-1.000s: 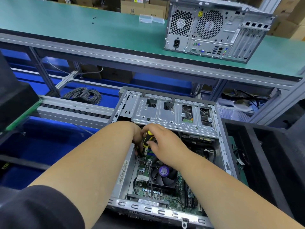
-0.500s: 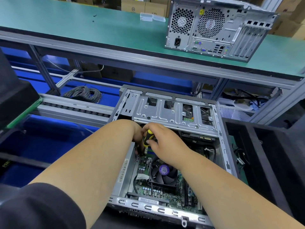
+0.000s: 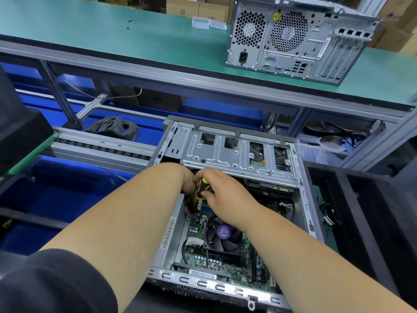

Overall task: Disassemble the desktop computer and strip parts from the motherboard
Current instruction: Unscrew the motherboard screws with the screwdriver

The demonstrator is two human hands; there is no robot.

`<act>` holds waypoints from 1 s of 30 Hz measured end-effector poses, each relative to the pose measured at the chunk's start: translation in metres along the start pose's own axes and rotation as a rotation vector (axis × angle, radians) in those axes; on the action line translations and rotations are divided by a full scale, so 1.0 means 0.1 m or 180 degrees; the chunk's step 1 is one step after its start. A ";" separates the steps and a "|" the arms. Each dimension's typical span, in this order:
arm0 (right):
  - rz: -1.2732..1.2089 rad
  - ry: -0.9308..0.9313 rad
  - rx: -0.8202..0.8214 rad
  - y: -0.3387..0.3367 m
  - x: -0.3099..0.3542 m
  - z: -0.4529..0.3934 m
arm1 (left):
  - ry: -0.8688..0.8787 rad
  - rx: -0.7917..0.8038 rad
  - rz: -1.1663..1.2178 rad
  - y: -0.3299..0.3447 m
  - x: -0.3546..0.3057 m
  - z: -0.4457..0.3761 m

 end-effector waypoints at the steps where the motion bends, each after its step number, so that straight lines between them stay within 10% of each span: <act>1: 0.0005 -0.0003 0.0007 0.00 0.00 0.00 | 0.0008 0.0013 0.0032 0.00 0.00 0.00; 30: -0.0192 0.0072 -0.0113 -0.10 0.03 0.01 | 0.0289 0.0330 0.0212 0.01 -0.08 0.11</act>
Point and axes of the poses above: each hand's wrist, its own z-axis away from the middle knuckle, its own y-axis out of the palm, x = y × z, the point moved 2 cm from there along -z, towards the middle knuckle, and after that the axes turned 1 degree about -z, right-handed, at the moved point
